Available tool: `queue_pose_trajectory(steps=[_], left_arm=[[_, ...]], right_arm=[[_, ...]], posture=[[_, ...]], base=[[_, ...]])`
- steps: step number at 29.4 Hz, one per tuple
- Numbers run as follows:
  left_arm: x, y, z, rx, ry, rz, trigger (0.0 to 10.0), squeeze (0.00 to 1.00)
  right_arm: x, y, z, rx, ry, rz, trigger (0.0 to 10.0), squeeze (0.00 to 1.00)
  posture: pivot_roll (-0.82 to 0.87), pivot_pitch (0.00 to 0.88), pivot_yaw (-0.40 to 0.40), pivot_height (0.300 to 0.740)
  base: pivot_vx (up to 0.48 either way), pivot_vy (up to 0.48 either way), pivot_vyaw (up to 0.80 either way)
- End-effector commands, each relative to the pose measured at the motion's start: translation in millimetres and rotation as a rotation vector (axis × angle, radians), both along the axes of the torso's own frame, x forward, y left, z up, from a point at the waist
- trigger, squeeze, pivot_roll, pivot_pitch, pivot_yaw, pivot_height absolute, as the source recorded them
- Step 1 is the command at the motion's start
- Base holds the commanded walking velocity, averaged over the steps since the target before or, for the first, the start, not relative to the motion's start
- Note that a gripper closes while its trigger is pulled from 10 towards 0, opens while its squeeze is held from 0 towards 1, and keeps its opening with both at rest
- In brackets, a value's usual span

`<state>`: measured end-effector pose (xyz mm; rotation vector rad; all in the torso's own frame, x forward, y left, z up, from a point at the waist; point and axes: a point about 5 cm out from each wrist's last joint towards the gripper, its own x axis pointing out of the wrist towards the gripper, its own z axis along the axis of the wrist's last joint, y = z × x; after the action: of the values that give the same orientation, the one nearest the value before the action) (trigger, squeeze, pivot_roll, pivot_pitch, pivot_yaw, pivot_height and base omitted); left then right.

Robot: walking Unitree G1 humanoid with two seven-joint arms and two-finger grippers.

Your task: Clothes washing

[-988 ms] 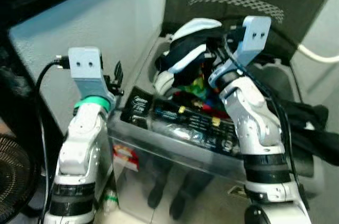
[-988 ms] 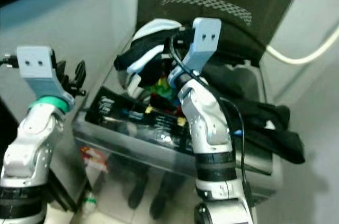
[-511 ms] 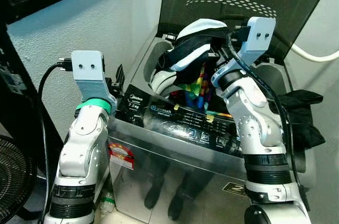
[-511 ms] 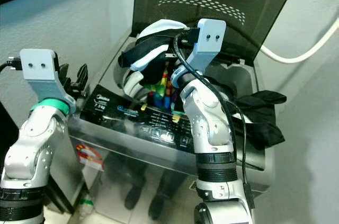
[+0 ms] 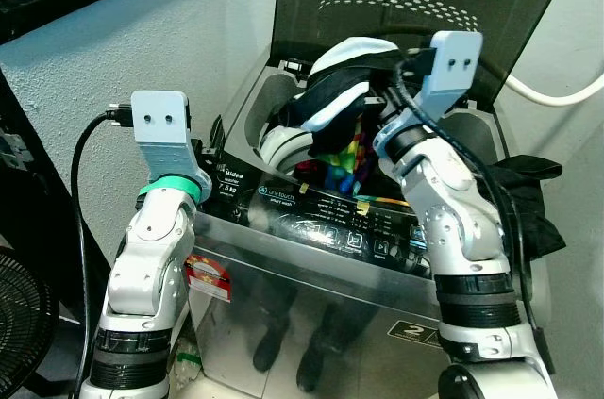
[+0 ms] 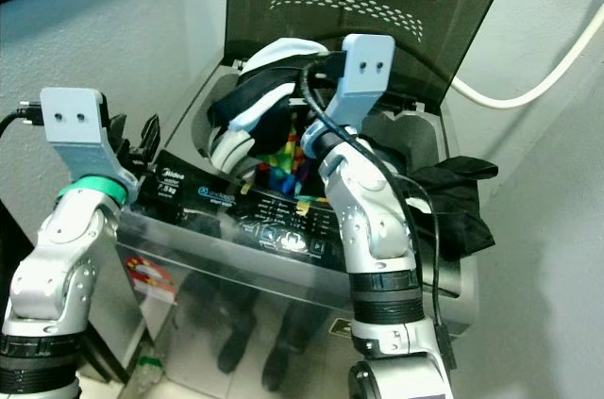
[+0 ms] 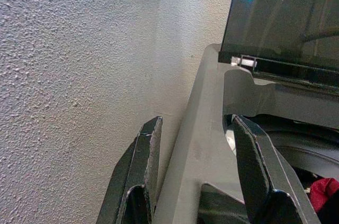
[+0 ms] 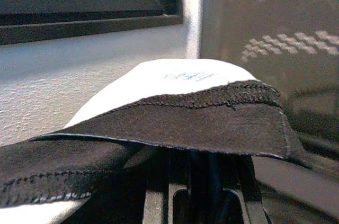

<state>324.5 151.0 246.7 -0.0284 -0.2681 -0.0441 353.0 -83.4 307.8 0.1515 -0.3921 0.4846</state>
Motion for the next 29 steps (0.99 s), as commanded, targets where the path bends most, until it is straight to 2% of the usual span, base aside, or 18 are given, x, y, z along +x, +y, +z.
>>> queue_pose_trajectory(steps=[1, 2, 3, 5, 6, 8, 9, 11, 14, 15, 18, 19, 21, 22, 23, 25, 27, 29], left_arm=[[0.7, -2.8, 0, 0.008, 0.002, -0.01, 10.0, 0.0], [0.7, -2.8, 0, 0.008, 0.002, -0.01, 10.0, 0.0], [1.7, -3.4, 1, 0.011, -0.002, -0.014, 10.0, 0.0], [1.7, -3.4, 1, 0.011, -0.002, -0.014, 10.0, 0.0], [1.5, -3.3, 1, 0.014, -0.005, -0.014, 10.0, 0.0], [1.5, -3.3, 1, 0.014, -0.005, -0.014, 10.0, 0.0], [0.5, -2.7, 1, 0.016, -0.006, -0.01, 10.0, 0.0], [-0.3, -1.9, 0, 0.018, -0.005, -0.006, 10.0, 0.0], [-0.9, -1.4, 0, 0.018, -0.005, -0.002, 10.0, 0.0], [-1.1, -1.1, 0, 0.019, -0.006, -0.001, 10.0, 0.0], [-1.1, -1.1, 0, 0.019, -0.006, -0.001, 10.0, 0.0], [-1.2, -1.1, 0, 0.02, -0.006, -0.002, 10.0, 0.0], [-1.2, -1.1, 0, 0.02, -0.006, -0.002, 10.0, 0.0], [-1.4, -2.7, 0, 0.028, -0.002, -0.018, 10.0, 0.0], [-2.2, -6.6, -2, 0.05, 0.008, -0.059, 10.0, 0.0], [-2.9, -9.4, -3, 0.066, 0.016, -0.089, 10.0, 0.0], [-3.7, -12.5, -4, 0.083, 0.031, -0.122, 10.0, 0.0], [-6.9, -21.2, -3, 0.122, 0.034, -0.225, 10.0, 0.0]], right_arm=[[-1.8, 9.9, 23, -0.002, -0.066, 0.055, 10.0, 0.0], [-1.8, 9.9, 23, -0.002, -0.066, 0.055, 10.0, 0.0], [-4.7, 3.1, 89, 0.195, -0.246, 0.063, 10.0, 0.0], [-4.7, 3.1, 89, 0.195, -0.246, 0.063, 10.0, 0.0], [-14.7, -9.3, 144, 0.401, -0.384, 0.097, 10.0, 0.0], [-14.7, -9.3, 144, 0.401, -0.384, 0.097, 10.0, 0.0], [-23.5, -19.2, 179, 0.556, -0.469, 0.13, 10.0, 0.0], [-25.6, -22.9, 195, 0.627, -0.493, 0.143, 10.0, 0.0], [-20.0, -18.3, 195, 0.598, -0.464, 0.136, 10.0, 0.0], [-7.6, -8.3, 181, 0.479, -0.407, 0.077, 10.0, 0.0], [-7.6, -8.3, 181, 0.479, -0.407, 0.077, 10.0, 0.0], [6.5, 0.8, 159, 0.329, -0.348, 0.004, 10.0, 0.0], [6.5, 0.8, 159, 0.329, -0.348, 0.004, 10.0, 0.0], [21.5, 5.3, 134, 0.203, -0.279, -0.055, 10.0, 0.0], [34.5, 4.2, 110, 0.086, -0.219, -0.127, 10.0, 0.0], [42.4, 1.7, 97, 0.03, -0.187, -0.166, 10.0, 0.0], [47.7, -4.0, 90, 0.018, -0.161, -0.206, 10.0, 0.0], [53.5, -22.1, 88, 0.03, -0.147, -0.312, 10.0, 0.0]], posture=[[0.04, 0.026, -0.03, 0.74], [0.04, 0.026, -0.03, 0.74], [0.05, 0.03, -0.033, 0.74], [0.05, 0.03, -0.033, 0.74], [0.05, 0.03, -0.033, 0.74], [0.05, 0.03, -0.033, 0.74], [0.05, 0.031, -0.042, 0.74], [0.06, 0.03, -0.052, 0.74], [0.06, 0.03, -0.052, 0.74], [0.06, 0.03, -0.052, 0.74], [0.06, 0.03, -0.052, 0.74], [0.06, 0.03, -0.052, 0.74], [0.06, 0.03, -0.052, 0.74], [0.07, 0.022, -0.061, 0.74], [0.07, 0.02, -0.055, 0.74], [0.07, 0.02, -0.055, 0.74], [0.07, 0.017, -0.053, 0.74], [0.07, 0.017, -0.053, 0.74]], base=[[0.0, 0.0, 0.0], [0.0, 0.0, 0.0], [0.0, 0.0, 0.0], [0.0, 0.0, 0.0], [0.0, 0.0, 0.0], [0.0, 0.0, 0.0], [0.0, 0.0, 0.0], [0.0, 0.0, 0.0], [0.0, 0.0, 0.0], [0.0, 0.0, 0.0], [0.0, 0.0, 0.0], [0.0, 0.0, 0.0], [0.0, 0.0, 0.0], [0.0, 0.0, 0.0], [0.0, 0.0, 0.0], [0.0, 0.0, 0.0], [0.0, 0.0, 0.0], [0.0, 0.0, 0.0]])
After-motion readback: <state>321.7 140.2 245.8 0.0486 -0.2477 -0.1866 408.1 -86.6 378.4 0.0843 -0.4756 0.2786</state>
